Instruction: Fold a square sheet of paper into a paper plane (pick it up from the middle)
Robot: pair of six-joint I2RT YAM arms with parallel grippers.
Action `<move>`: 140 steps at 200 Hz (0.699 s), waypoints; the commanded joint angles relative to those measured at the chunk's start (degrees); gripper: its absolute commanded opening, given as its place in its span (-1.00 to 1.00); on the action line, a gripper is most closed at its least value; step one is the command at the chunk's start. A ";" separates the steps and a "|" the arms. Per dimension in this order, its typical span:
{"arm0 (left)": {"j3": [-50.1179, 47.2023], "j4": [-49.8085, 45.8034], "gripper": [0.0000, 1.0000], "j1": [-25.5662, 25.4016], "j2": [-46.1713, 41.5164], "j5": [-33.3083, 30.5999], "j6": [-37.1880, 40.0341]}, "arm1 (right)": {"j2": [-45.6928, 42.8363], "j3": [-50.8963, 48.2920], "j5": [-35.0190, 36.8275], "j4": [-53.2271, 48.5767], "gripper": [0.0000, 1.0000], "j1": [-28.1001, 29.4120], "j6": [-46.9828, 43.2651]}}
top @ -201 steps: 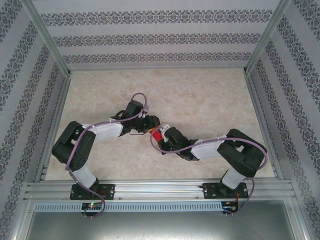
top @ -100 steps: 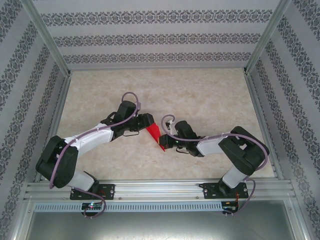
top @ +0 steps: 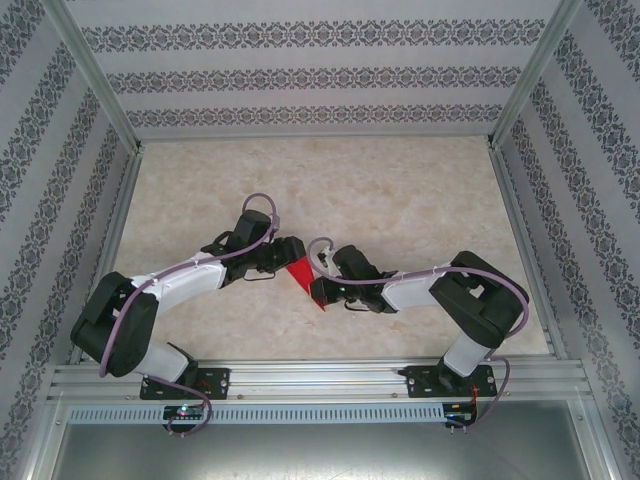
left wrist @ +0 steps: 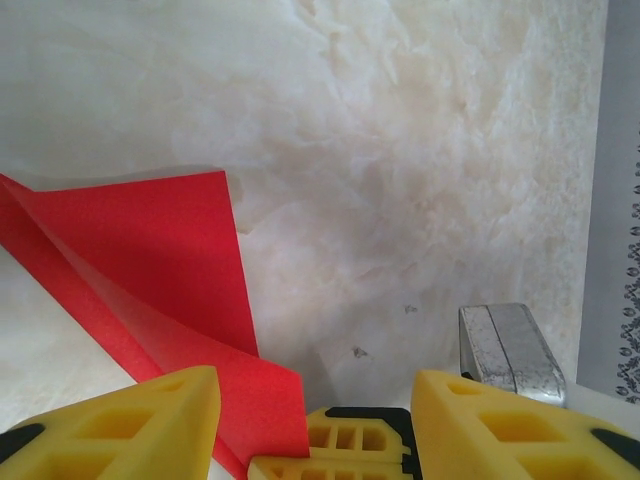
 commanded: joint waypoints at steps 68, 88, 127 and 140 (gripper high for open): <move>0.63 -2.81 0.14 -0.05 4.71 -1.10 -4.98 | -0.66 2.01 5.01 -5.31 -0.75 2.08 -4.27; 1.42 -3.54 0.14 0.00 5.43 -1.27 -4.52 | -0.97 1.84 5.05 -5.23 -0.70 2.21 -4.45; 2.31 -3.85 0.14 -0.06 6.73 -1.58 -4.06 | -3.30 1.31 4.58 -5.31 -0.53 2.17 -4.22; 2.48 -3.84 0.13 -0.07 7.06 -1.62 -4.02 | -4.10 1.24 4.23 -5.61 -0.50 2.08 -4.23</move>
